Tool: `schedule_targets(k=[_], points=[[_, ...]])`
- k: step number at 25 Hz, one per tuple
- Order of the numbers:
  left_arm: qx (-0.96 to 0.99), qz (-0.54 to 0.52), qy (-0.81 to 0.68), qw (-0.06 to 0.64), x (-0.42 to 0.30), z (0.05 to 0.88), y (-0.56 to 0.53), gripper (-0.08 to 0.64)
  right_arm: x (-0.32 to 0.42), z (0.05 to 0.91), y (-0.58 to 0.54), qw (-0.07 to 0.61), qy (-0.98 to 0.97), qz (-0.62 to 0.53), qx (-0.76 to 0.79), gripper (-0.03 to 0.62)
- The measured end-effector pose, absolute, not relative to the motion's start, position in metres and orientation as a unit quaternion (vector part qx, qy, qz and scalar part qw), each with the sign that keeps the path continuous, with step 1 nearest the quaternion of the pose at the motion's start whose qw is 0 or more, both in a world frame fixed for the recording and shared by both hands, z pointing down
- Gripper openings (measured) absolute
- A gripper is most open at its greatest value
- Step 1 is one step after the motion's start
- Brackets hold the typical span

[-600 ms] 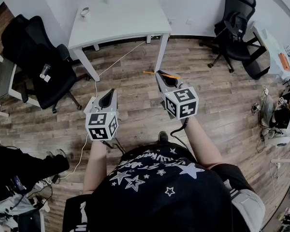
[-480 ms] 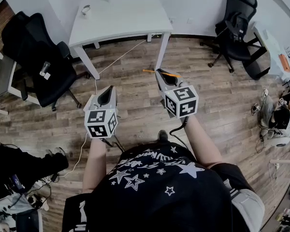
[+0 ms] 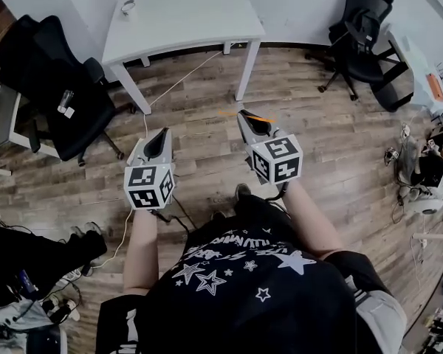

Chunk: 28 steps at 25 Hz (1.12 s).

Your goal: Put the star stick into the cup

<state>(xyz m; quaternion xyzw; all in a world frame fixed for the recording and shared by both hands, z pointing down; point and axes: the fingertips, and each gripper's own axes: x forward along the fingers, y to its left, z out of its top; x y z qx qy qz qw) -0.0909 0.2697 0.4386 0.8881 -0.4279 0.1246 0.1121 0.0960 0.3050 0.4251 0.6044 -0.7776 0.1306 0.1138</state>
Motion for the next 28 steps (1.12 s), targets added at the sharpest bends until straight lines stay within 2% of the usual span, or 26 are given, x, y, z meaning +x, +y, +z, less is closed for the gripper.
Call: schedule_targets(k=[5, 12, 19, 28], points=[[0.886, 0.113, -0.431, 0.127, -0.094, 0.448, 0.262, 0.003, 0.106, 0.436, 0.303, 0.11, -0.791, 0.133, 0.587, 0.032], [0.859, 0.108, -0.48, 0.14, -0.116, 0.452, 0.196, 0.003, 0.117, 0.452, 0.224, 0.106, -0.798, 0.133, 0.578, 0.032], [0.843, 0.131, -0.498, 0.153, -0.093, 0.477, 0.095, 0.003, 0.14, 0.479, 0.098, 0.109, -0.807, 0.153, 0.56, 0.032], [0.845, 0.163, -0.483, 0.16, -0.03, 0.479, -0.024, 0.003, 0.184, 0.482, -0.048, 0.094, -0.813, 0.182, 0.545, 0.032]])
